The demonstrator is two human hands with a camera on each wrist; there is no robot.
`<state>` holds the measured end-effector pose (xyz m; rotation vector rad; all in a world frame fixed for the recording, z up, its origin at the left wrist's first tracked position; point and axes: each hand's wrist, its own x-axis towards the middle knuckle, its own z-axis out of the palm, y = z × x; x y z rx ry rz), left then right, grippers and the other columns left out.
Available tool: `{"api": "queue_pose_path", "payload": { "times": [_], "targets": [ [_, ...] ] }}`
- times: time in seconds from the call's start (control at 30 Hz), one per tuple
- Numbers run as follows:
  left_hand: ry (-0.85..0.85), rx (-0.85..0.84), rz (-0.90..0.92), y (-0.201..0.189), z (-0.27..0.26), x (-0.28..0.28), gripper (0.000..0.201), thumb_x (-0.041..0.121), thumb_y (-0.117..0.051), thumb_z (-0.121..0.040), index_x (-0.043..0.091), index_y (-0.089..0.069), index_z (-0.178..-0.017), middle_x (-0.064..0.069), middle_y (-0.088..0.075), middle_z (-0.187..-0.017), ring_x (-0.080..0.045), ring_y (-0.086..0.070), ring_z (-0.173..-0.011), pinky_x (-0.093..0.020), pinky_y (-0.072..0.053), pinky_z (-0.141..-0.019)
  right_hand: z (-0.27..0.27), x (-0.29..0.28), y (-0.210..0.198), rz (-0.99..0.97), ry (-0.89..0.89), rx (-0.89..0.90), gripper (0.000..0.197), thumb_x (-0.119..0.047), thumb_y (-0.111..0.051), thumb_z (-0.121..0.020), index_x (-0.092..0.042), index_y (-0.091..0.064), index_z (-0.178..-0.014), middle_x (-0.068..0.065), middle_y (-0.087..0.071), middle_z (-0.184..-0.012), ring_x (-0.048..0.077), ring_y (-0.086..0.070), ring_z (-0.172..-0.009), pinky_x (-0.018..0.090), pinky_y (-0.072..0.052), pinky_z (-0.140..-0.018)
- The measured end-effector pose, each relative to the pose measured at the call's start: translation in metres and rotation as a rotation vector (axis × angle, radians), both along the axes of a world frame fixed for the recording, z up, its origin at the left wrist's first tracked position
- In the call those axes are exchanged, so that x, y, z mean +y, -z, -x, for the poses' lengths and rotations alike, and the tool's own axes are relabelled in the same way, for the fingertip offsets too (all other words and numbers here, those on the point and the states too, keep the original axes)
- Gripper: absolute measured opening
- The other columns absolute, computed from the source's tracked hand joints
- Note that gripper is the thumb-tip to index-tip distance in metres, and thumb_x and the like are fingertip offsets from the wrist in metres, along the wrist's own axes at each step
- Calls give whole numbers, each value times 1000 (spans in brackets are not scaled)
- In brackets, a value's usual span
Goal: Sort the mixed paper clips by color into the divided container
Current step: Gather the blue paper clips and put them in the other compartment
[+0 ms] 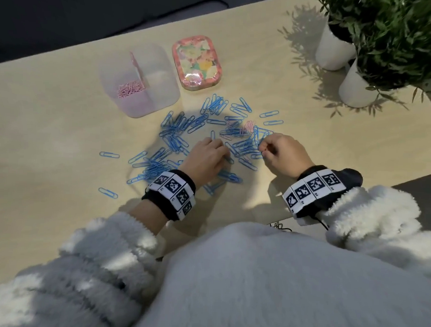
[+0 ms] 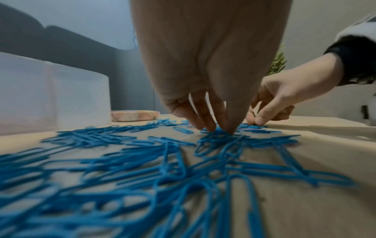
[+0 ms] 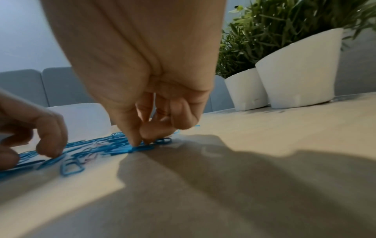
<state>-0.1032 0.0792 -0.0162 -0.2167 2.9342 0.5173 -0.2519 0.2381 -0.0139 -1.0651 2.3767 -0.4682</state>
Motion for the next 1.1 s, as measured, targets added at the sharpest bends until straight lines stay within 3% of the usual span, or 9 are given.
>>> {"api": "queue_pose_path", "payload": {
  "times": [0.13, 0.23, 0.33, 0.53, 0.7, 0.8, 0.97, 1.1],
  "targets": [
    [-98, 100, -40, -1, -12, 0, 9, 15, -61, -84, 10, -66, -89, -13, -60, -98, -33, -53, -86, -43, -48, -76, -6, 2, -1, 22, -22, -4, 9, -16, -55, -80, -19, -62, -84, 4, -65, -94, 29, -59, -91, 36, -46, -75],
    [-35, 22, -62, 1, -17, 11, 19, 31, -64, -82, 15, -66, -93, -9, -59, -99, -30, -52, -90, -41, -43, -78, -16, -4, 0, 6, -62, 0, 7, -23, -56, -81, -18, -62, -83, 2, -65, -93, 27, -59, -91, 33, -42, -70],
    [-35, -24, -32, 0, -16, 12, 19, 32, -61, -83, 16, -65, -94, -7, -60, -101, -29, -50, -95, -39, -37, -80, -22, -15, 1, -38, -62, 41, 12, -28, -57, -84, -17, -61, -85, 3, -64, -95, 26, -59, -90, 32, -39, -70],
    [-218, -14, -40, 3, -22, -14, 16, 28, -56, -88, 14, -63, -92, -6, -63, -98, -27, -48, -93, -37, -36, -82, -22, -21, 1, -38, -48, 19, 9, -13, -52, -83, -15, -59, -88, 5, -63, -99, 29, -59, -92, 32, -39, -72],
    [-284, 87, -10, 2, -28, -20, 14, 24, -56, -89, 15, -64, -97, -6, -62, -105, -30, -51, -97, -41, -39, -86, -19, -17, 3, -37, -17, 16, 10, -13, -54, -81, -15, -62, -87, 7, -65, -99, 31, -59, -92, 35, -44, -73],
    [-207, 150, 17, 0, -23, -7, 14, 23, -59, -86, 18, -65, -98, -5, -62, -105, -30, -52, -96, -42, -40, -83, -17, -19, 3, -56, -5, -12, 9, -13, -55, -80, -16, -62, -86, 7, -66, -96, 30, -60, -91, 35, -45, -73],
    [76, -1, 7, -1, -5, 26, 21, 30, -55, -87, 21, -62, -104, -4, -61, -104, -27, -51, -101, -38, -36, -83, -19, -19, 5, -58, 22, -5, 7, -12, -56, -78, -16, -61, -80, 6, -66, -89, 30, -60, -86, 31, -41, -66],
    [42, -114, 33, -1, 4, 28, 18, 26, -52, -88, 15, -60, -101, -5, -62, -106, -28, -51, -105, -37, -35, -86, -17, -16, 3, -33, 22, -3, 9, -7, -55, -75, -13, -63, -73, 6, -62, -83, 30, -58, -84, 34, -43, -68]
  ]
}}
